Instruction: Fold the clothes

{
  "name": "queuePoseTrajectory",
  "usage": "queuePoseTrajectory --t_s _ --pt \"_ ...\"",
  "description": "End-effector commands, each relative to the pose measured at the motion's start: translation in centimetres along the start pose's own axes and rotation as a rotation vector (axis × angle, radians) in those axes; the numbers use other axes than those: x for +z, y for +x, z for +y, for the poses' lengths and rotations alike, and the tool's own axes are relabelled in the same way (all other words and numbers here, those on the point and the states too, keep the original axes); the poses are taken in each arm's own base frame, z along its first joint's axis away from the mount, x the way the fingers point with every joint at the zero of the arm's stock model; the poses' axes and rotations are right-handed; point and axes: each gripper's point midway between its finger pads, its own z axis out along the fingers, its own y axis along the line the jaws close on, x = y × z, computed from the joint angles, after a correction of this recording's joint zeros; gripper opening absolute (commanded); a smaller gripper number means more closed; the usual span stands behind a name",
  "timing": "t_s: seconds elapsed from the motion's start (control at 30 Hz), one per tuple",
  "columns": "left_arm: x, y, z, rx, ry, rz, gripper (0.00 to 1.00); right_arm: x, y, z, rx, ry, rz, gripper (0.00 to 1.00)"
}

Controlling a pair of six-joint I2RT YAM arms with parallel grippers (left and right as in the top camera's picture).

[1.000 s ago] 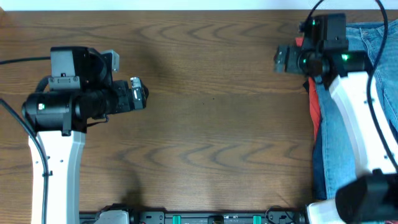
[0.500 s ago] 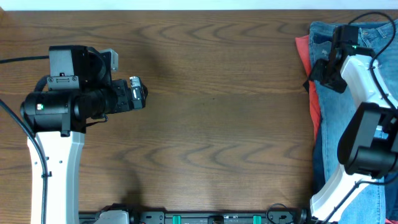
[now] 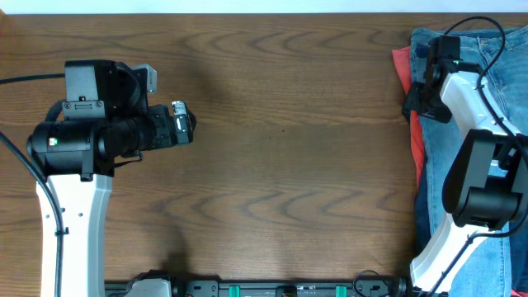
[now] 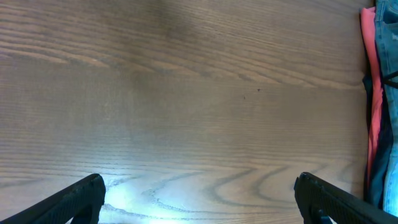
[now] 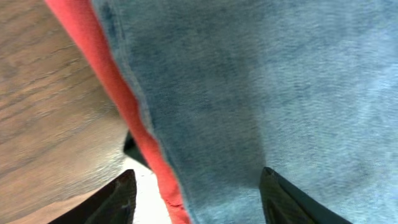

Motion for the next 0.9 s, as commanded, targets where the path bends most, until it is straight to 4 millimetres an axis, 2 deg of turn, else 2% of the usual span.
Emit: queuePoseTrajectory --t_s 0.0,0.13,0.3,0.37,0.43,0.47,0.57,0.73,0.87 --pt "-0.6 -0.6 -0.2 0.005 -0.007 -0.025 0.98 0.5 0.3 -0.5 -0.019 0.040 0.003 0.58" --pt "-0.6 -0.6 -0.2 0.005 -0.007 -0.024 0.98 1.0 0.7 -1.0 -0.024 0.068 0.012 0.56" --pt "-0.6 -0.6 -0.2 0.005 -0.007 -0.024 0.98 2.6 2.0 -0.9 -0.036 0.081 0.060 0.54" --pt "-0.6 -0.6 -0.2 0.005 -0.007 -0.024 0.98 2.9 2.2 -1.0 -0.037 0.085 0.070 0.45" --pt "-0.6 -0.6 -0.2 0.005 -0.007 -0.024 0.98 2.9 2.1 -1.2 -0.031 0.084 0.067 0.28" --pt "-0.6 -0.6 -0.2 0.005 -0.007 -0.024 0.98 2.7 1.8 -1.3 -0.027 0.084 0.061 0.21" --pt "-0.6 -0.6 -0.2 0.005 -0.007 -0.024 0.98 1.9 1.0 -1.9 -0.009 0.082 0.044 0.11" --pt "-0.6 -0.6 -0.2 0.005 -0.007 -0.024 0.98 -0.9 -0.9 -4.0 0.049 0.078 -0.013 0.01" --pt "-0.6 -0.6 -0.2 0.005 -0.007 -0.024 0.98 -3.5 -2.2 -5.3 0.098 0.039 -0.074 0.01"
